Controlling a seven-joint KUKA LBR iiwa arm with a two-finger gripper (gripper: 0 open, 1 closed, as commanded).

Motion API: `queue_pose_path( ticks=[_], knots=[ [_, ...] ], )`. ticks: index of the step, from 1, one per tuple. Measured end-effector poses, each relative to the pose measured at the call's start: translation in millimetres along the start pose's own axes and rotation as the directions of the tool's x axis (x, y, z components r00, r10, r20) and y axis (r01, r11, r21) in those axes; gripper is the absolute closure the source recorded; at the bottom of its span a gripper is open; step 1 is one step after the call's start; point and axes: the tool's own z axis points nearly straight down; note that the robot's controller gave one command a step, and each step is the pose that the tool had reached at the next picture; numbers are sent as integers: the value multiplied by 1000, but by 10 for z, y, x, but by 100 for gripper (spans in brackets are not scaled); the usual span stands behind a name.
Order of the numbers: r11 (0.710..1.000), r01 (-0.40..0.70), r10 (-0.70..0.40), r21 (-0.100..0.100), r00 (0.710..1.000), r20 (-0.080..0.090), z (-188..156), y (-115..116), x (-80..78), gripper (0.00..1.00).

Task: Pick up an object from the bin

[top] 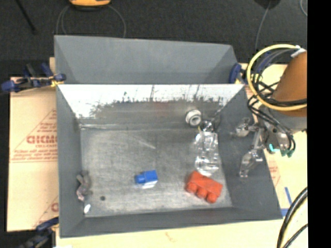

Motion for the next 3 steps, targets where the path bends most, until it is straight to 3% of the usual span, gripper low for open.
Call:
queue_pose_path(
  ticks=[1,2,3],
  knots=[
    [929,370,-370,14,929,25,1059,360,397,0],
    [865,502,-502,4,865,10,807,671,91,0],
    [660,751,-751,8,660,9,1427,540,339,0]
  ],
)
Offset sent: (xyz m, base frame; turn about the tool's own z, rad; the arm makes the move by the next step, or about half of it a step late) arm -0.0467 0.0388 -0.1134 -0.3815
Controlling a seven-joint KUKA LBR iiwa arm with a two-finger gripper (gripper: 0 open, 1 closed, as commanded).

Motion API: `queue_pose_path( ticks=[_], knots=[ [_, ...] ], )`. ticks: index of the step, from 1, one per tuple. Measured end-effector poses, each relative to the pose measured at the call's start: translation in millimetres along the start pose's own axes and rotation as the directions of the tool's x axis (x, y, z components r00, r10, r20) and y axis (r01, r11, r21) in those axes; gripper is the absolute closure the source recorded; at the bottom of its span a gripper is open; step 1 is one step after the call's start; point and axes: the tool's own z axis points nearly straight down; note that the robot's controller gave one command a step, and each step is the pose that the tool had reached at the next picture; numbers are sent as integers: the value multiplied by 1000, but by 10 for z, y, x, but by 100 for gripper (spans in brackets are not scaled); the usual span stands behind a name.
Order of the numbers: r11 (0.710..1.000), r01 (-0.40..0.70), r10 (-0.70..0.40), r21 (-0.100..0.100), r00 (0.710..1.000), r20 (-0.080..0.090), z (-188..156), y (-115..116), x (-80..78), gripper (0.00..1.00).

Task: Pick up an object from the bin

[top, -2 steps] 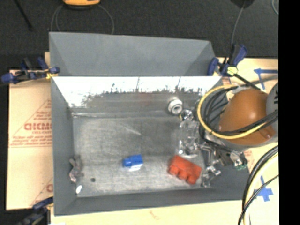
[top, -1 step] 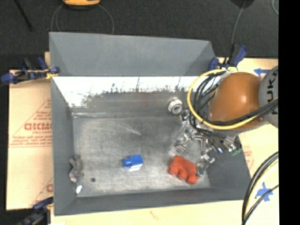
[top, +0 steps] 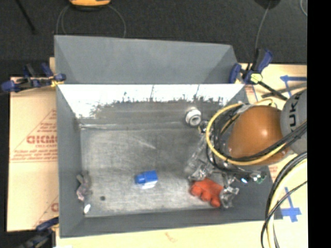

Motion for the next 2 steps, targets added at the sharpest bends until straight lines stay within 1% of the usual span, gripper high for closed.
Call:
queue_pose_path(
  ticks=[1,2],
  knots=[
    [1000,5,-5,4,1000,2,-7,-9,-9,100],
    [971,238,-238,2,971,-2,-1808,-382,177,100]
  ],
)
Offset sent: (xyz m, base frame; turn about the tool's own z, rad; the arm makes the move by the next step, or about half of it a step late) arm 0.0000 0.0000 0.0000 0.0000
